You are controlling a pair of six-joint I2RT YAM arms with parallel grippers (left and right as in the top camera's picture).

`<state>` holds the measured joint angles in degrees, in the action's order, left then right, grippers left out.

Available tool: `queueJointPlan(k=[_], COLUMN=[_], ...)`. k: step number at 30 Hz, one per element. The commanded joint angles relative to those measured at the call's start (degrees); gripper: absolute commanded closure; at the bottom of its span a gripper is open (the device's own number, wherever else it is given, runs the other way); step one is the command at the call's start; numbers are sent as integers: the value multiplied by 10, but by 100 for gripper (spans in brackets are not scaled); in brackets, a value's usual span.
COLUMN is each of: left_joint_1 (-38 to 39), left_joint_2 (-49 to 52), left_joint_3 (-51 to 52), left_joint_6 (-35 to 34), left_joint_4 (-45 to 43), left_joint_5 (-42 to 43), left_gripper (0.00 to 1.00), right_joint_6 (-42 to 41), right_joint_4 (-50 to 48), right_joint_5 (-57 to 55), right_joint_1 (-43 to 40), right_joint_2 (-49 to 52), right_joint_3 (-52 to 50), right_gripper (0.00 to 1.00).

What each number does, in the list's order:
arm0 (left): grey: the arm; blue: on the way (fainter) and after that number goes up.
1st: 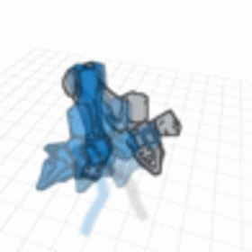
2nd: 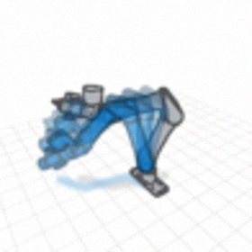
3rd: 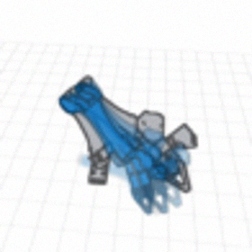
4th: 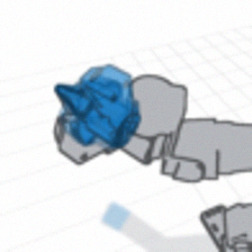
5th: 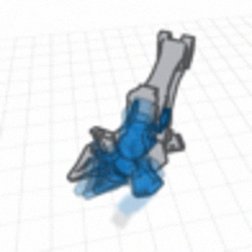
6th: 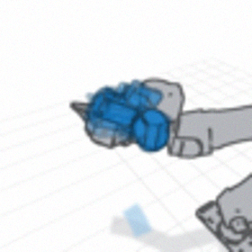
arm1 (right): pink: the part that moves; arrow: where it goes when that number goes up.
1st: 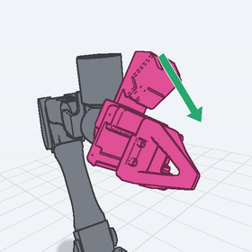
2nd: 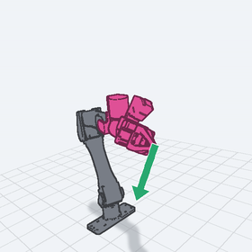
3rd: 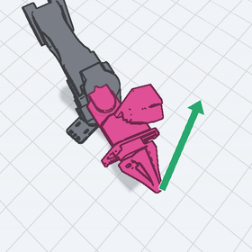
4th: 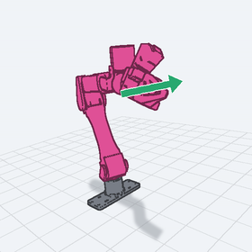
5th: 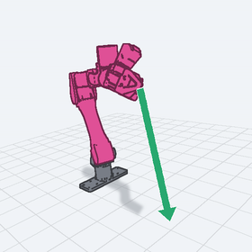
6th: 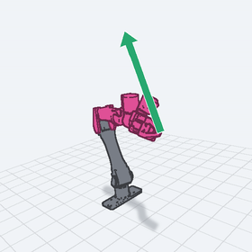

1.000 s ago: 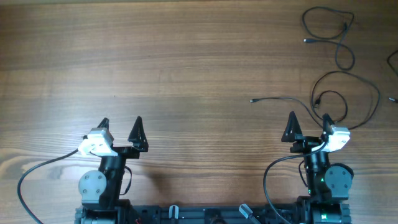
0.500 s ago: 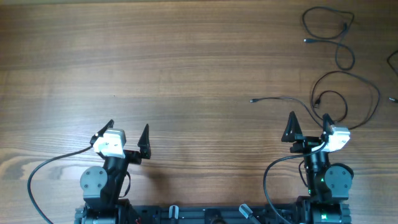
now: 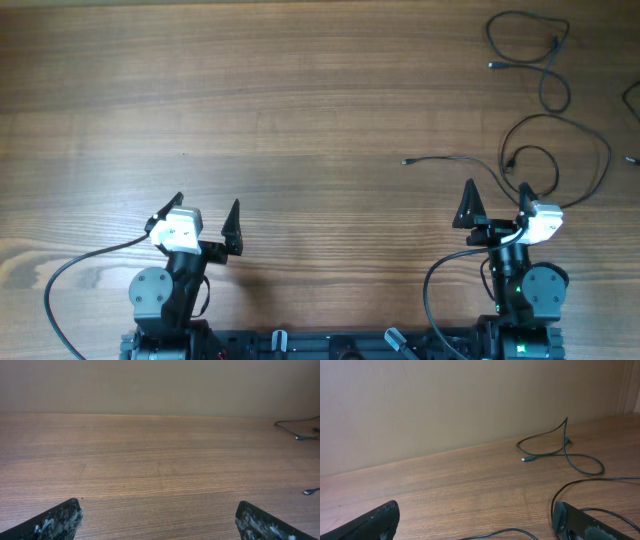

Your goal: Untangle cables

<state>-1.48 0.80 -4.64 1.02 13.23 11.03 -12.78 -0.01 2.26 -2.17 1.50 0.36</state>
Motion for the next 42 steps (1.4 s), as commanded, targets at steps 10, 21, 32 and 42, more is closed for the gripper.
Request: queueJointPlan(k=[10,21,32,42], left_joint_1=[-3,-3,-3,-3], left_joint_2=[-4,-4,-4,-4], left_joint_3=[6,6,6,6], left_joint_6=[-2,-2,-2,-2], left_joint_4=[-3,-3,-3,-3], left_joint_5=[5,5,5,5], left_gripper=[0,0,0,0], right_joint_6=[217,218,218,218], right_joint_4=[-3,-2,-2,-1], right_joint_5=[20,20,20,20], right_joint_1=[3,3,3,3], right_joint_2=[-13,-13,-12,-12], right_joint_3=[-1,-1,-1,-1], right_gripper=[0,0,0,0])
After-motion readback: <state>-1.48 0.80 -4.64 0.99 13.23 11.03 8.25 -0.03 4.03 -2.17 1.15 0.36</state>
